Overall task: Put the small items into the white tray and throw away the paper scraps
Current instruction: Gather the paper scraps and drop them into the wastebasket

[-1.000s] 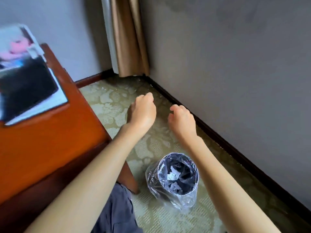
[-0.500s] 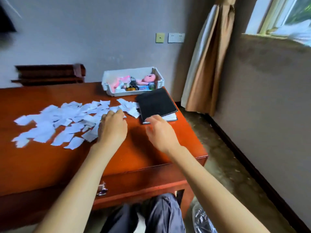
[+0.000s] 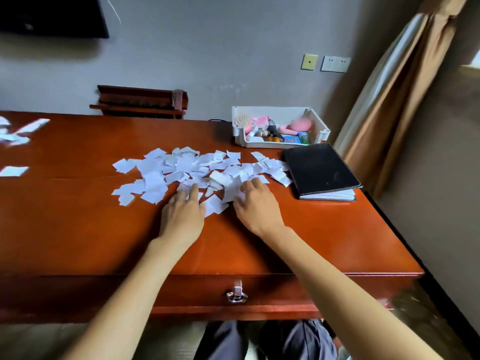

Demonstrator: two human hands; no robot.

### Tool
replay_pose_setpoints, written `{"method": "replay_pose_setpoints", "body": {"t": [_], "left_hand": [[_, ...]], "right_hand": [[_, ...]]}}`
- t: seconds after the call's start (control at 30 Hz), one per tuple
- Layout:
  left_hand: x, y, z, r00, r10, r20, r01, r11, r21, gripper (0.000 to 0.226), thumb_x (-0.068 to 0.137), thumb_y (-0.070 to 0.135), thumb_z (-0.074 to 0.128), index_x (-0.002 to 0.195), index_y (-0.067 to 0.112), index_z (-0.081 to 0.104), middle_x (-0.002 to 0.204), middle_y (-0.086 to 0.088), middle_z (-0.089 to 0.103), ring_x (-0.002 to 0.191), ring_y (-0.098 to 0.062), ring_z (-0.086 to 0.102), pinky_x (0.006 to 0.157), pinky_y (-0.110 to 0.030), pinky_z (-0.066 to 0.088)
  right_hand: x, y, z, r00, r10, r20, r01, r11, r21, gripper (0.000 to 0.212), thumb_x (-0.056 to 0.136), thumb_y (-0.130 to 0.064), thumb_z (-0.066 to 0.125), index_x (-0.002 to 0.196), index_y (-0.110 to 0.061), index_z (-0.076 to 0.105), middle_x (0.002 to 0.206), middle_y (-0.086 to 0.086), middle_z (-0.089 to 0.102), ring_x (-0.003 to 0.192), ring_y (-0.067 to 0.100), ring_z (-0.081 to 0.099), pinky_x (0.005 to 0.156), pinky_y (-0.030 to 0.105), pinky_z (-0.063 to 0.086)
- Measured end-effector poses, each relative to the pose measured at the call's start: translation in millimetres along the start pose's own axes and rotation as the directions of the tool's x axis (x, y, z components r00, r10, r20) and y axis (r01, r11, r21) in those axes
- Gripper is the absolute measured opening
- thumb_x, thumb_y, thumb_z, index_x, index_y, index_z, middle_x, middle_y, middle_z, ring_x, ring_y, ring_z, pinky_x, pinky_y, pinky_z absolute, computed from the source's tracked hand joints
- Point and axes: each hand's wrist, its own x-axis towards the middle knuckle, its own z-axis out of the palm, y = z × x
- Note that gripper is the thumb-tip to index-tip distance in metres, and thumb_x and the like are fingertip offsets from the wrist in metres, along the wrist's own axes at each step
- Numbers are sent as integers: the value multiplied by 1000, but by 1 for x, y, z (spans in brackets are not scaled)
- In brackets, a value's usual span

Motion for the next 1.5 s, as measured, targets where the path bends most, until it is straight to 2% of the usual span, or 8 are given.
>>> {"method": "replay_pose_setpoints", "body": {"t": [0.1, 0.27, 0.47, 0.77, 0.93, 1.23, 1.4, 1.5], "left_hand": [[6, -10, -5, 990, -2, -143, 10, 998, 57, 63, 97, 36, 38, 148, 12, 11, 149, -16, 27, 137, -31, 27, 109, -41, 30], [27, -32, 1, 993, 41, 114, -43, 999, 17, 71, 94, 54, 29, 150, 25, -5, 159, -7, -11, 146, -25, -15, 119, -45, -1], [43, -34, 3, 977, 179, 113, -179, 984, -11, 68, 94, 55, 28, 148, 33, -6, 159, 2, 8, 147, -19, 4, 118, -43, 4], [57, -8, 6, 983, 182, 3, -182, 982, 43, 54, 97, 34, 41, 145, 16, 26, 144, -7, 34, 134, -26, 30, 110, -39, 26], [56, 3, 9, 975, 186, -124, -192, 981, -38, 38, 98, 11, 42, 136, 10, 45, 134, -10, 48, 123, -28, 48, 99, -34, 41], [59, 21, -19, 965, 51, -256, -137, 933, -332, 32, 97, 6, 46, 128, -2, 51, 126, -20, 55, 117, -32, 55, 89, -35, 48], [59, 37, -32, 956, 57, -287, -178, 892, -415, 27, 97, 13, 46, 112, -8, 56, 110, -24, 60, 100, -35, 57, 76, -37, 45], [50, 50, -35, 965, 49, -256, -173, 855, -489, 29, 96, 14, 47, 111, -9, 55, 100, -24, 57, 95, -36, 55, 71, -38, 43]], "right_hand": [[9, -4, -1, 989, 43, -140, -39, 999, 28, 37, 88, -27, 49, 118, -6, 44, 124, 13, 44, 113, 30, 43, 93, 35, 39], [28, -1, 14, 986, -1, 168, 9, 999, -46, 68, 88, -54, 43, 145, -37, 12, 159, 2, 0, 144, 32, 11, 113, 50, 23], [37, 7, 19, 987, -63, 145, 96, 969, -229, 46, 95, -46, 35, 137, -29, 36, 136, 9, 43, 124, 32, 38, 98, 43, 34], [35, 15, 13, 996, -82, 32, 87, 968, -236, 31, 98, -22, 39, 119, -7, 56, 114, 15, 53, 104, 32, 48, 78, 35, 41], [34, 16, 4, 999, -3, -41, 0, 998, -67, 22, 94, -12, 47, 94, 2, 64, 85, 14, 47, 78, 28, 47, 63, 25, 29], [44, 22, -21, 969, 214, -125, -194, 969, 156, 20, 96, -10, 44, 89, -5, 62, 84, 13, 58, 76, 23, 55, 55, 10, 35], [45, 31, -30, 925, 271, -265, -184, 932, 311, 23, 92, -8, 49, 91, 8, 65, 89, 22, 68, 77, 34, 62, 63, 31, 47], [37, 38, -37, 913, 265, -309, -149, 924, 353, 21, 91, -7, 51, 74, 3, 59, 68, 14, 59, 59, 21, 53, 52, 20, 38]]}}
